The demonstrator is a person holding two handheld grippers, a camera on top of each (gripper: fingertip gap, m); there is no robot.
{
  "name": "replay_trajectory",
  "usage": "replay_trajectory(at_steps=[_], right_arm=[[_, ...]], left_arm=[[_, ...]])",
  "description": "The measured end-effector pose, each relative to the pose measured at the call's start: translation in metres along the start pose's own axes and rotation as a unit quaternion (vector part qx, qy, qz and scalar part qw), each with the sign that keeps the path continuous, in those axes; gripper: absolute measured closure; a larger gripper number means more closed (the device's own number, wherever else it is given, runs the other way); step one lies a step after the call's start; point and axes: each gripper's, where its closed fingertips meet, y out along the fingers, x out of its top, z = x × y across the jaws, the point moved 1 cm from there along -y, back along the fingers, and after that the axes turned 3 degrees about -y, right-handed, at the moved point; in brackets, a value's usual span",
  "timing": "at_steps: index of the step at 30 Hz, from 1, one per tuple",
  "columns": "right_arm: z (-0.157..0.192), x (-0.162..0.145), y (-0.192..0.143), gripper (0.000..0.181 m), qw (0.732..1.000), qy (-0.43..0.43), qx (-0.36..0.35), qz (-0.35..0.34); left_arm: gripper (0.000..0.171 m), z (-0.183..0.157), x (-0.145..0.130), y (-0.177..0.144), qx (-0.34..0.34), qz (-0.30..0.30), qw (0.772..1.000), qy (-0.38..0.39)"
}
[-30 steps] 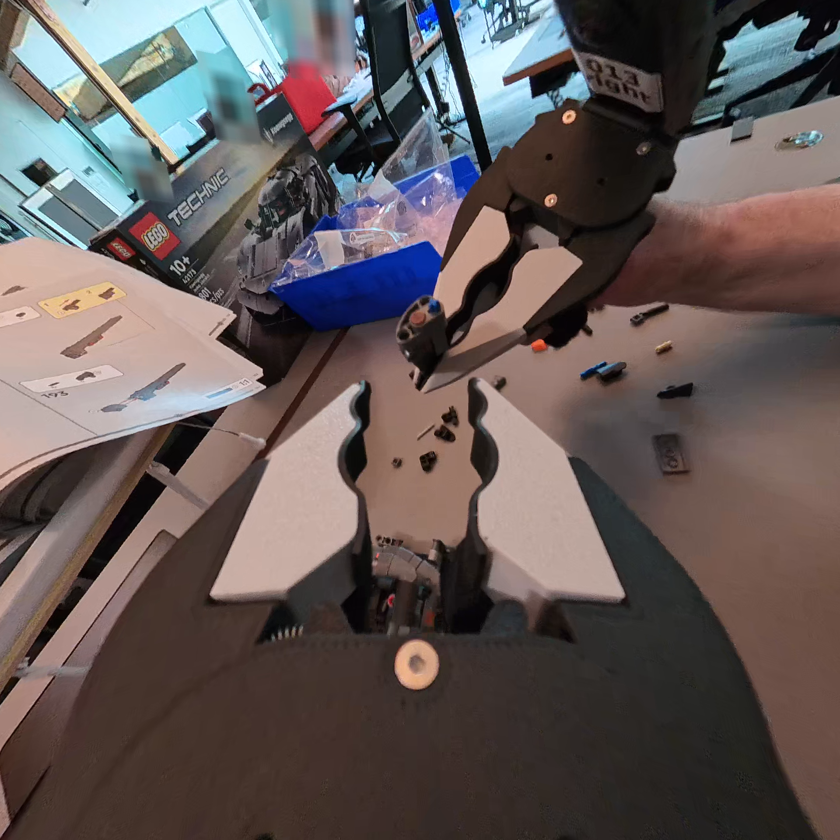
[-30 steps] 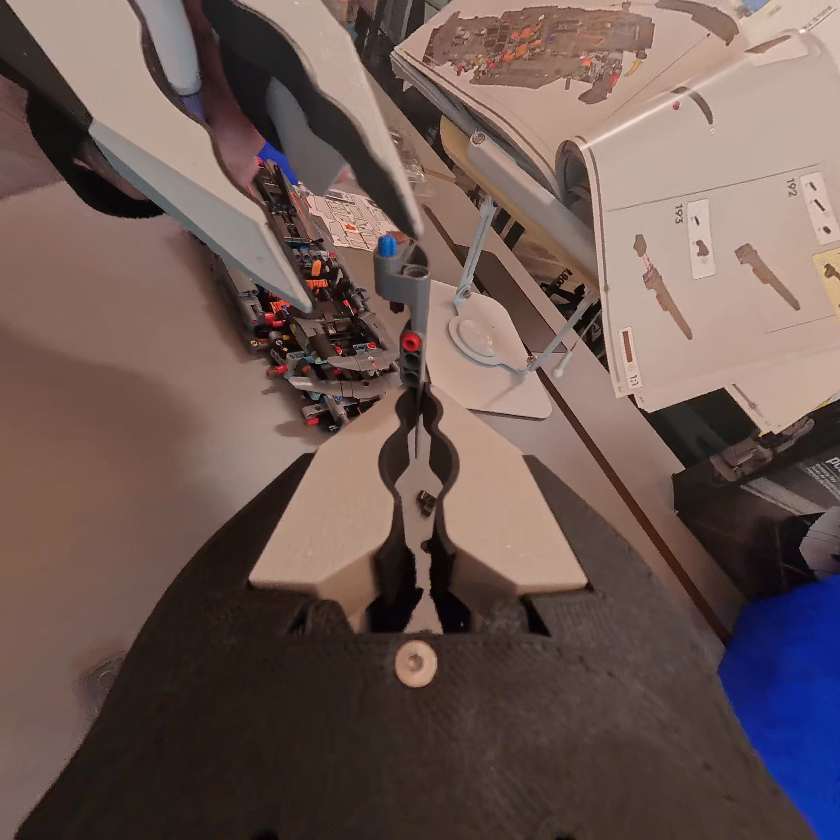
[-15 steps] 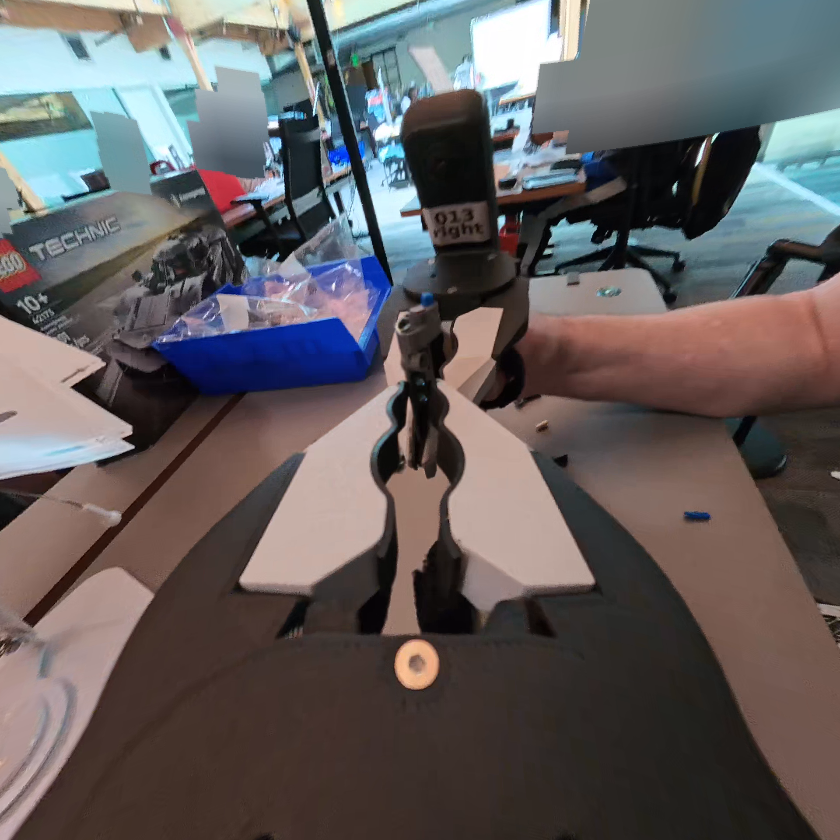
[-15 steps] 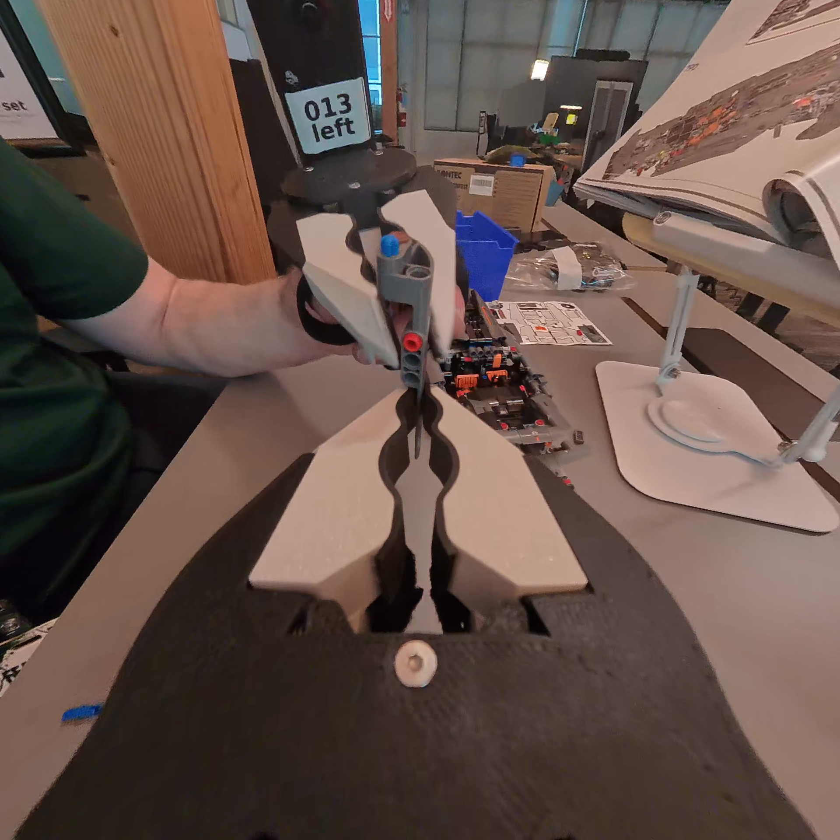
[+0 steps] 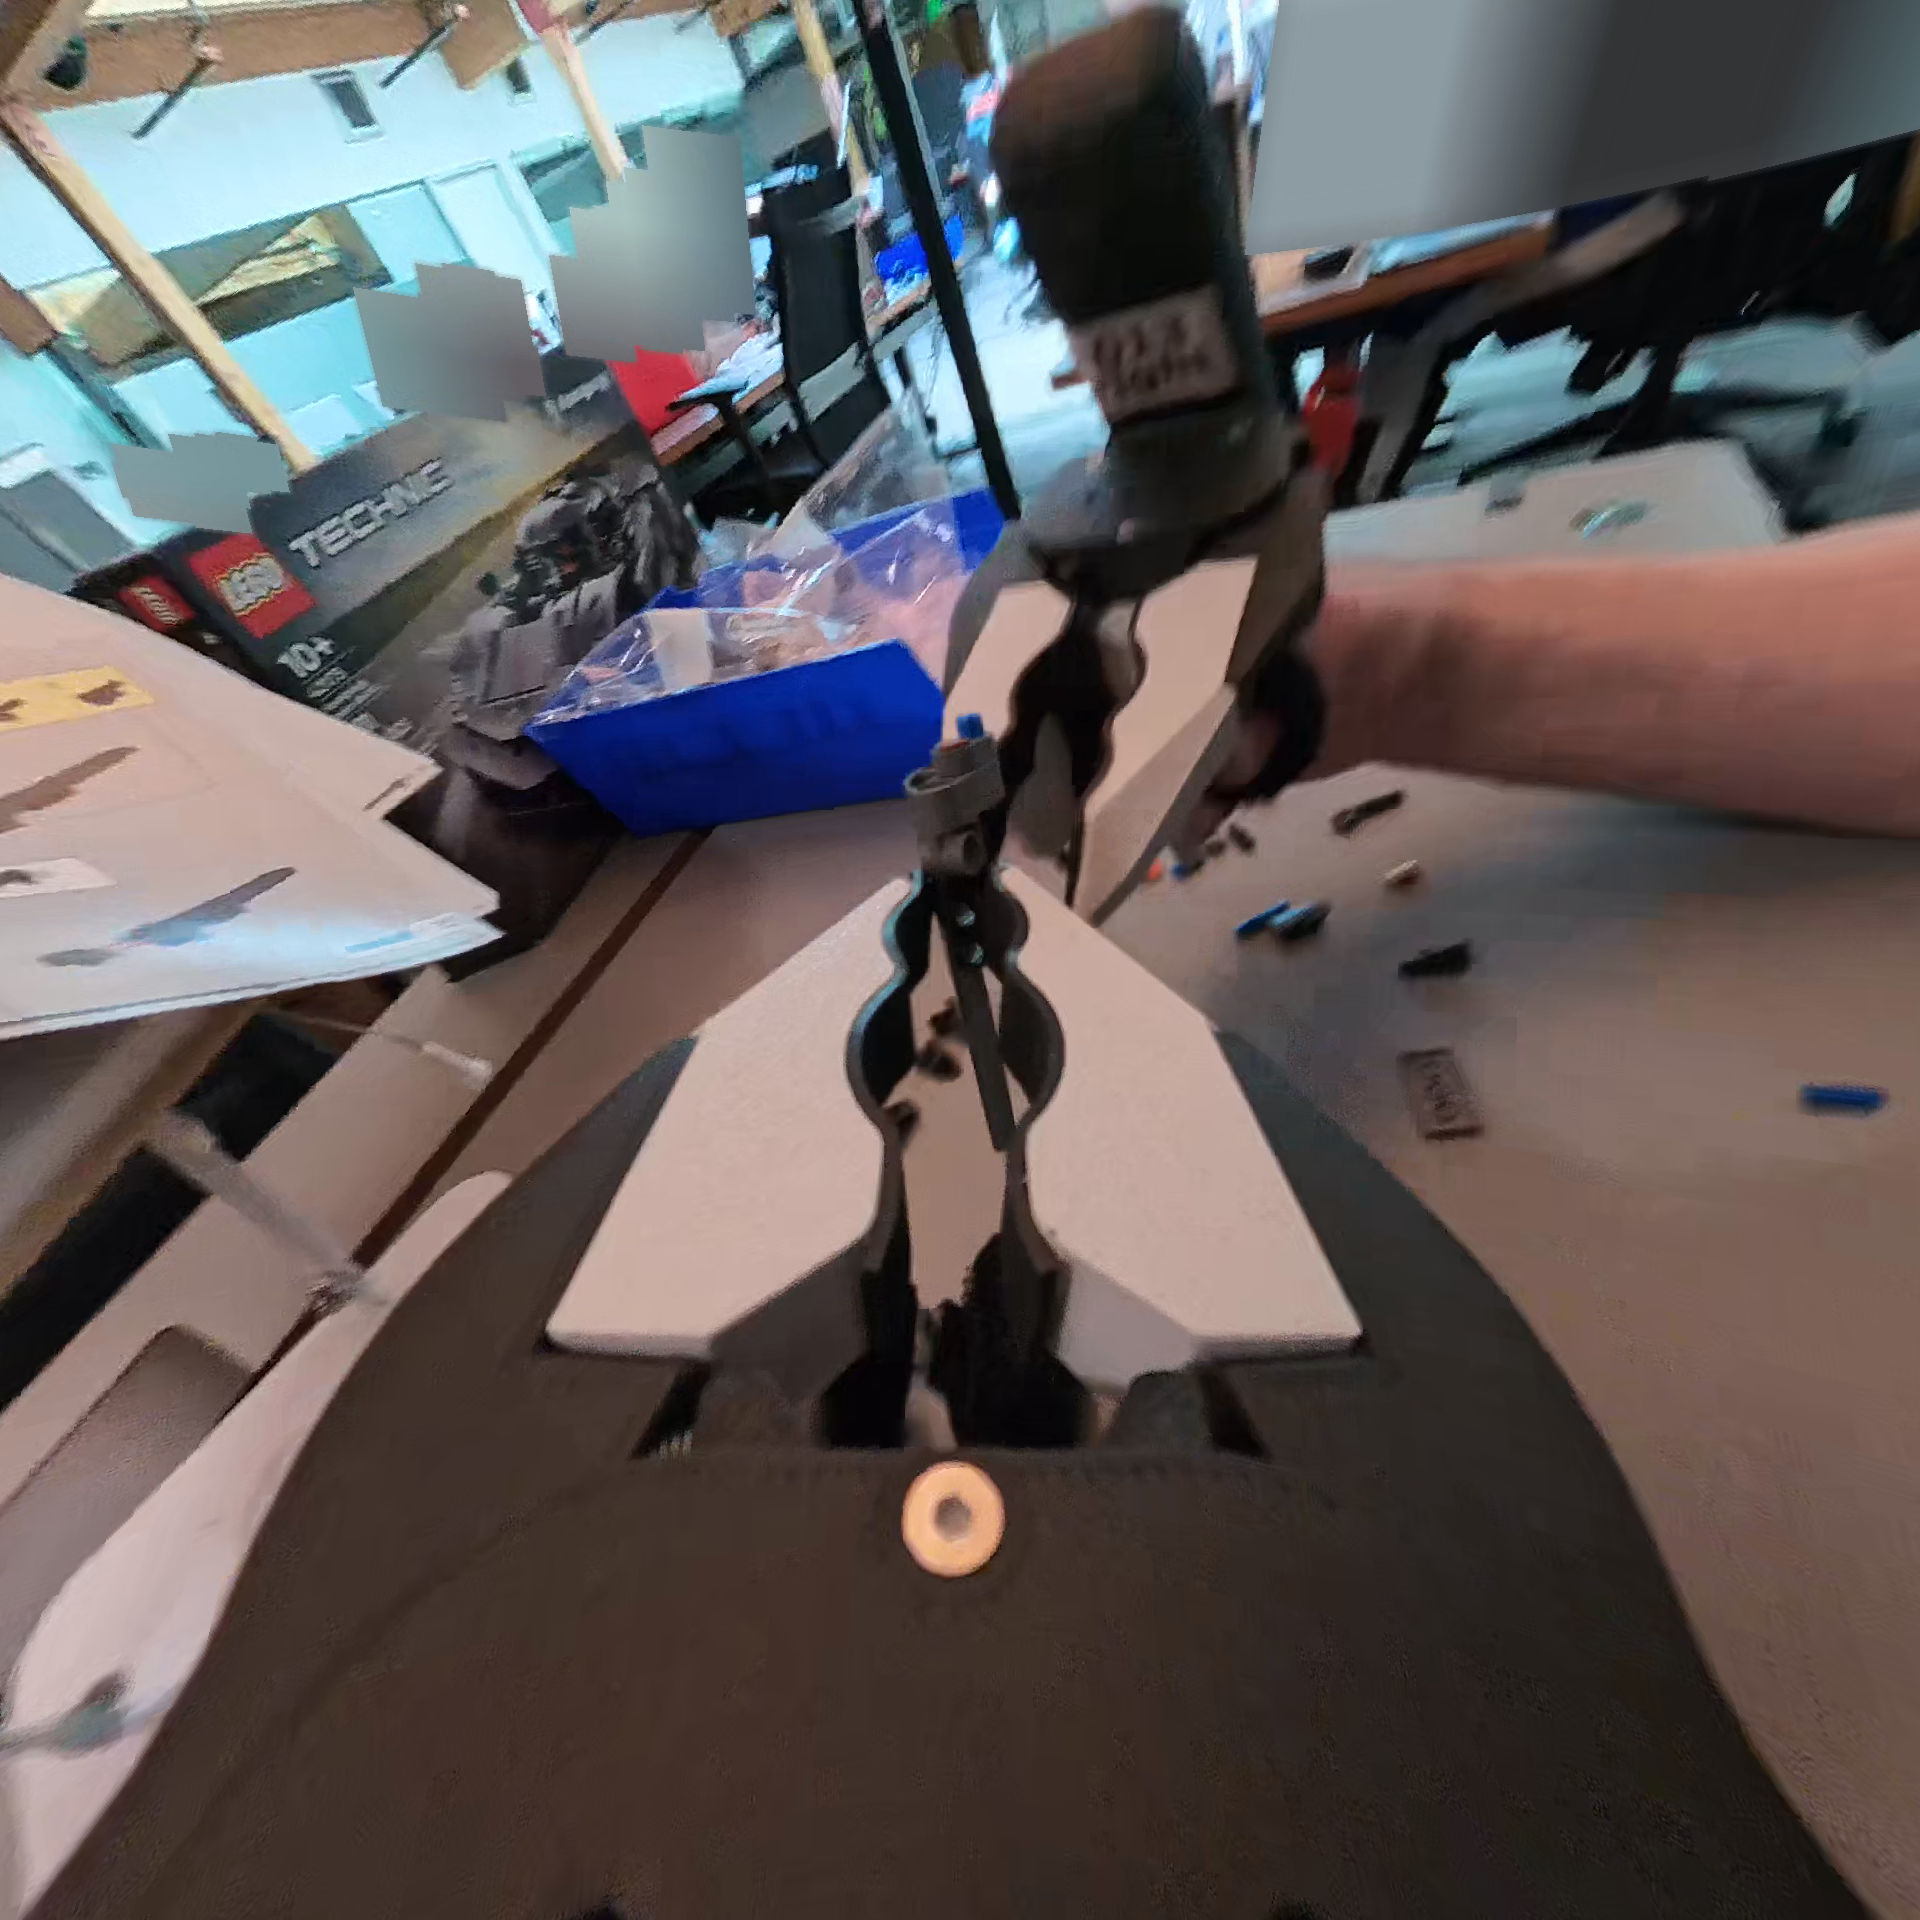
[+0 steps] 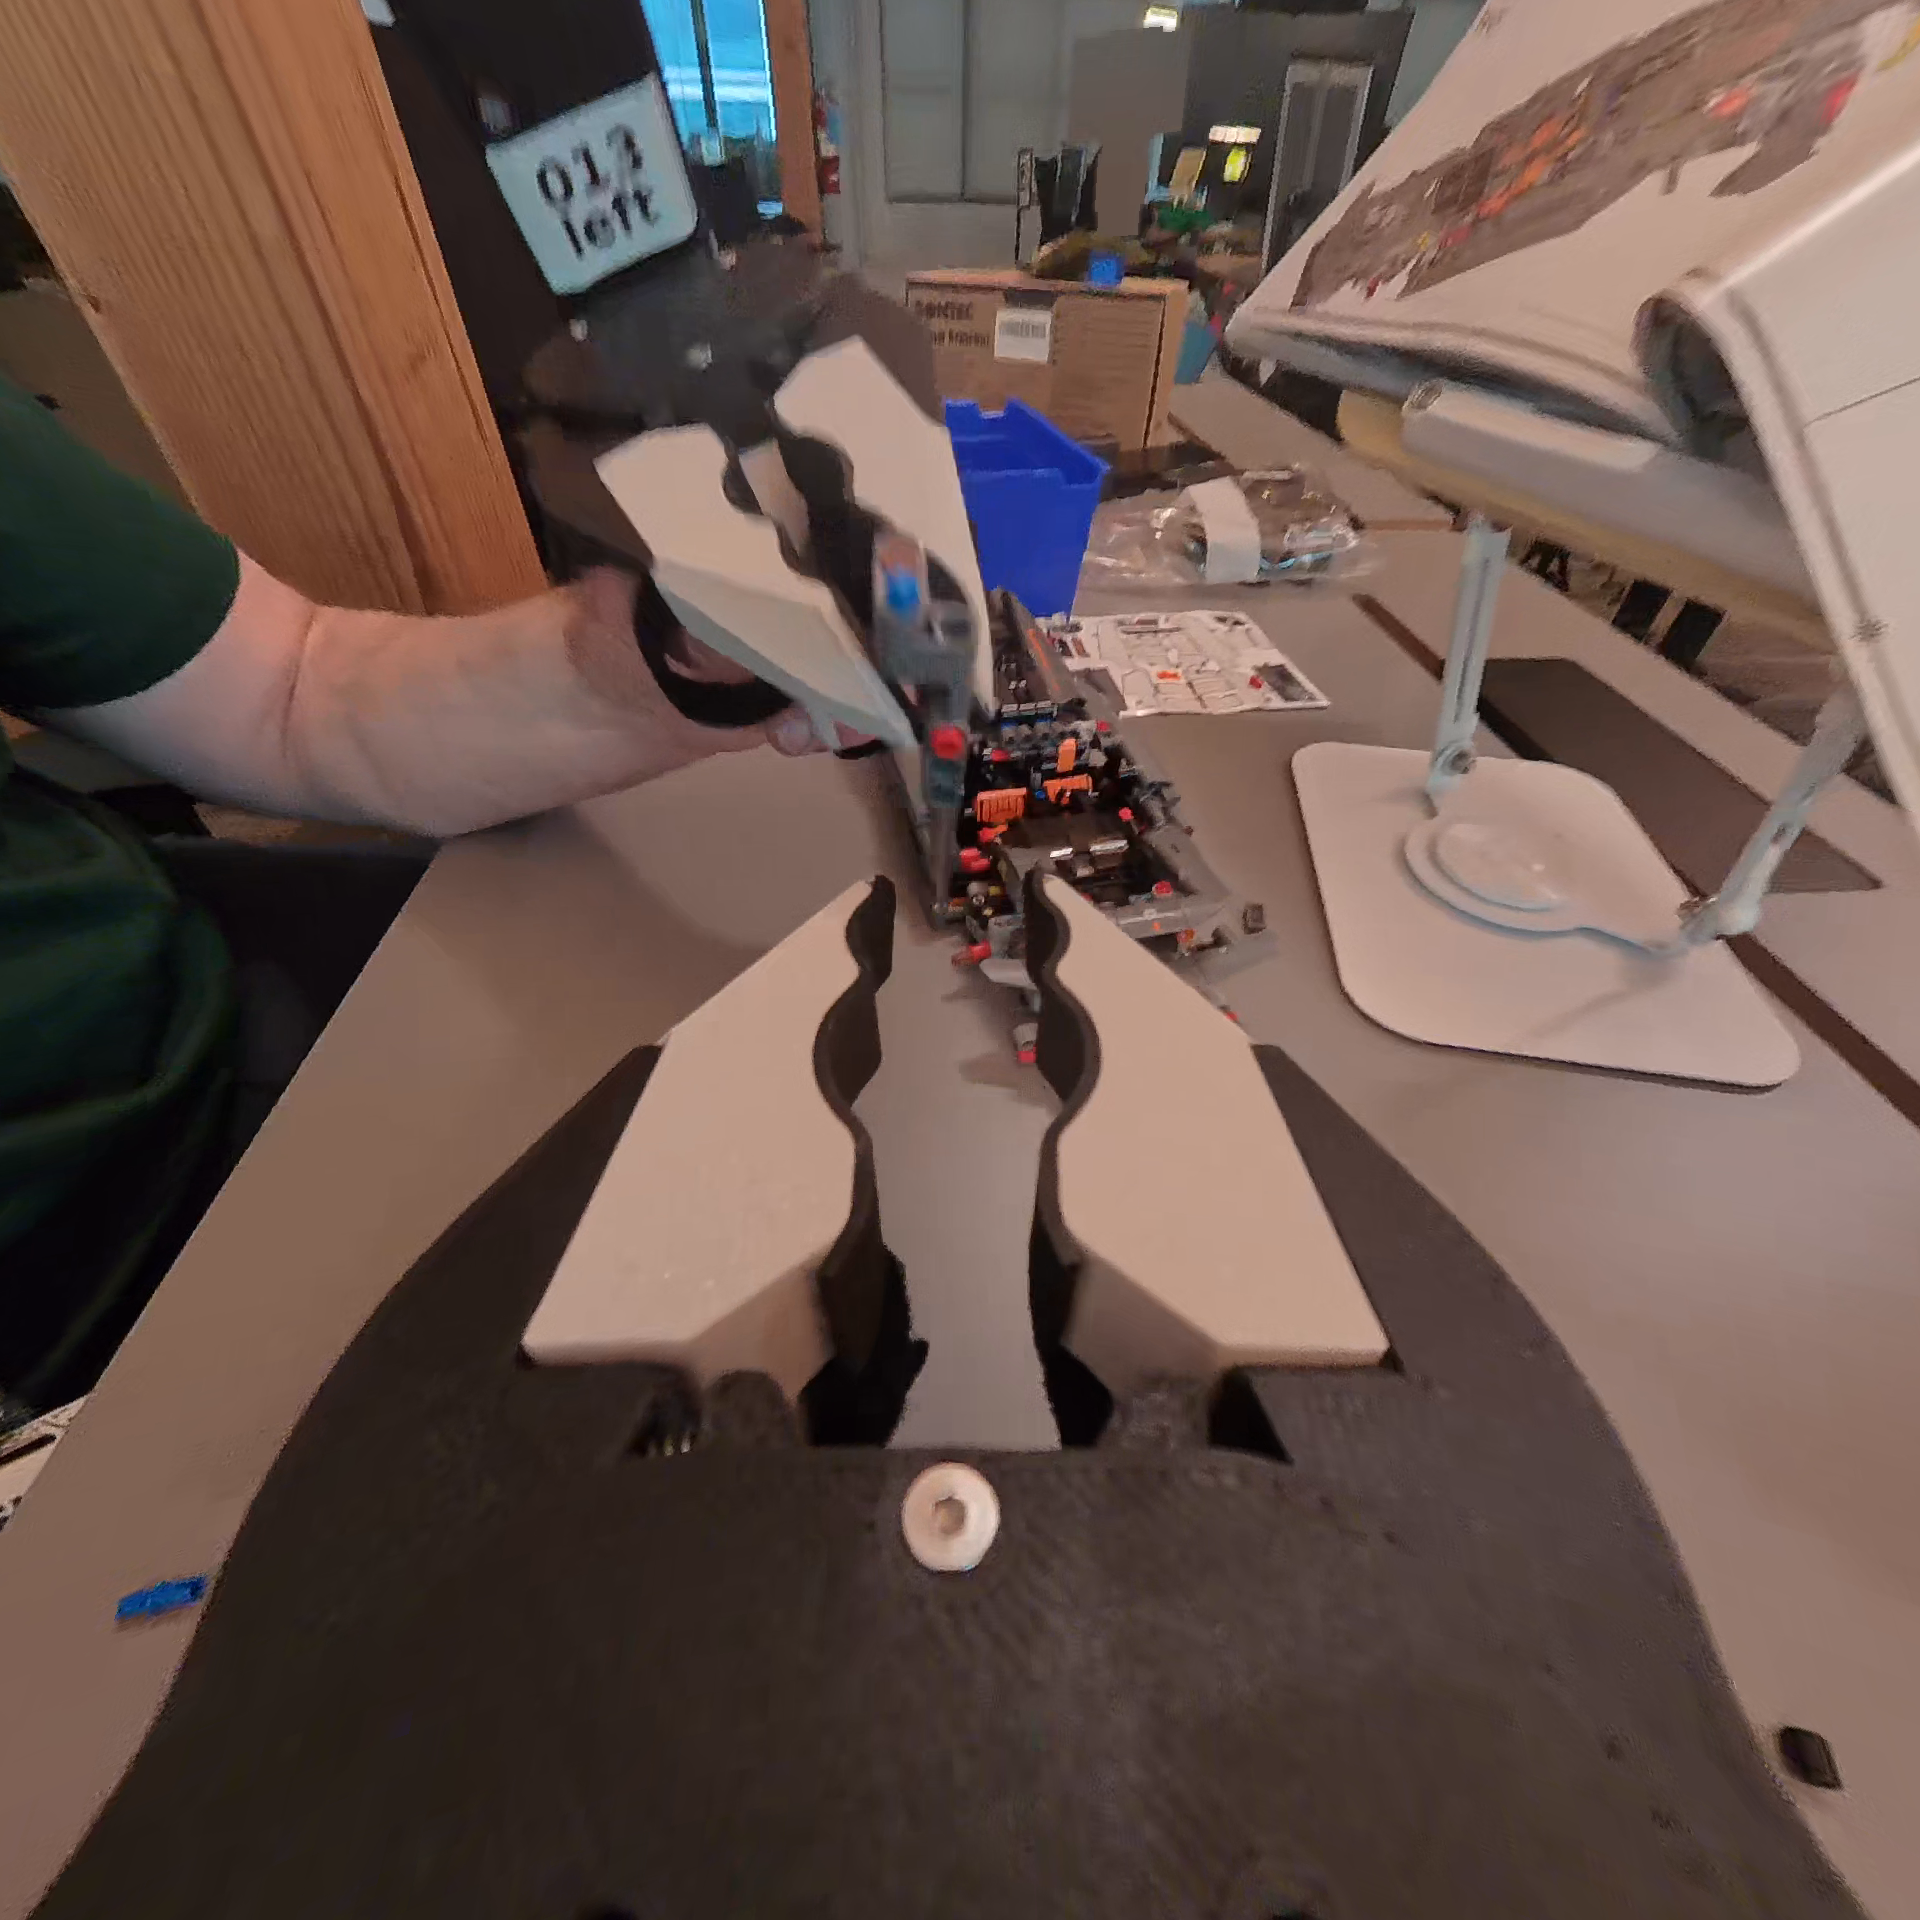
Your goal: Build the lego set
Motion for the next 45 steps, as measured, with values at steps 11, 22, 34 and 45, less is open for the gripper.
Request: replay_trajectory(at_steps=[11, 22, 34, 45], right_arm=[[0.005, 0.013, 0.000, 0.168, 0.999, -0.024, -0.006, -0.037], [0.008, 0.025, -0.003, 0.168, 0.994, 0.028, 0.033, -0.104], [0.009, 0.027, -0.007, 0.177, 0.996, 0.000, 0.016, -0.093], [0.012, 0.024, -0.001, 0.177, 0.994, 0.017, 0.038, -0.101]], left_arm=[[0.164, -0.010, -0.024, 0.011, 0.011, 0.076, 0.993, 0.088], [0.165, -0.012, -0.018, 0.016, -0.036, 0.045, 0.998, -0.011], [0.163, -0.009, -0.025, 0.011, -0.044, 0.064, 0.997, -0.004], [0.158, -0.015, -0.014, 0.011, -0.069, 0.027, 0.996, -0.040]])
